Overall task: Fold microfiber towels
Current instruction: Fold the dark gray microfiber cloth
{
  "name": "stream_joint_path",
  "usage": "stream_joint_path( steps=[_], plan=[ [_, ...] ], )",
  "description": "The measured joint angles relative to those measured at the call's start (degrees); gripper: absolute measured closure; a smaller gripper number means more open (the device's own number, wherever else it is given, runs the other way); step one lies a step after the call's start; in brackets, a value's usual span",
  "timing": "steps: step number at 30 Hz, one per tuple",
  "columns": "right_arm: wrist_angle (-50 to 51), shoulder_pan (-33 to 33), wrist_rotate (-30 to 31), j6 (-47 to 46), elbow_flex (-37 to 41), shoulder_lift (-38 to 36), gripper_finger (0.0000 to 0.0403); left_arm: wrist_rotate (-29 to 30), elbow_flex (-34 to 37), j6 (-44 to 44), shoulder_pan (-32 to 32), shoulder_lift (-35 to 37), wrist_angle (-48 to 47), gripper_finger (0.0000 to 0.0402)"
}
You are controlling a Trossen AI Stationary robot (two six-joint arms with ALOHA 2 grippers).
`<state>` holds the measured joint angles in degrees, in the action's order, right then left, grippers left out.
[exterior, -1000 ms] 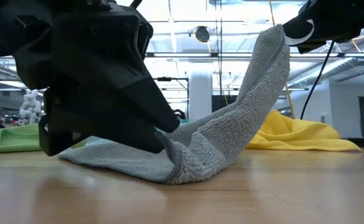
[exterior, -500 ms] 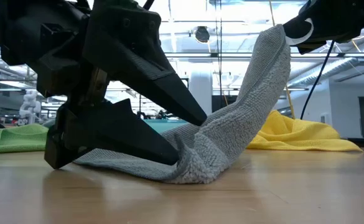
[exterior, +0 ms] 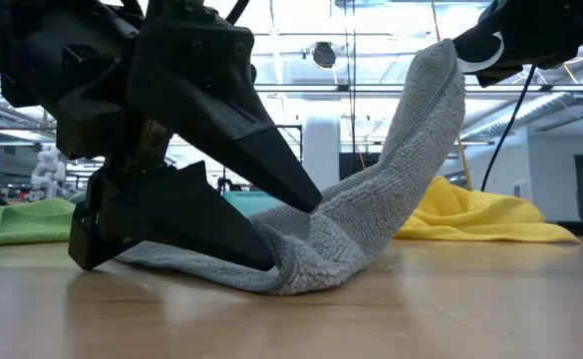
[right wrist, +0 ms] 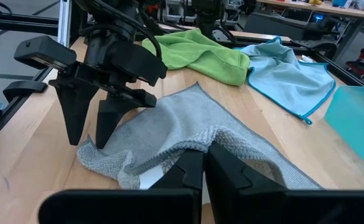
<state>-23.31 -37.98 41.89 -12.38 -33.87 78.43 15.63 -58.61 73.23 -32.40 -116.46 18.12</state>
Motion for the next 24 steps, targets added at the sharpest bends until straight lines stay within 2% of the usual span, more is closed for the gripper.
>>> stream_joint_path(
  steps=[4, 16, 24],
  plan=[
    [0.0, 0.0, 0.0, 0.0, 0.0, 0.0, 0.0399, -0.1, 0.0, -0.2, 0.1, 0.0, -0.1, 0.0257],
    [0.0, 0.0, 0.0, 0.0, 0.0, 0.0, 0.0399, -0.1, 0.2, -10.3, 0.1, -0.1, -0.6, 0.0388],
    [-2.1, 0.0, 0.0, -1.8, 0.0, 0.0, 0.0399, -0.2, 0.4, -20.7, -0.3, 0.6, -1.4, 0.0397]
  ],
)
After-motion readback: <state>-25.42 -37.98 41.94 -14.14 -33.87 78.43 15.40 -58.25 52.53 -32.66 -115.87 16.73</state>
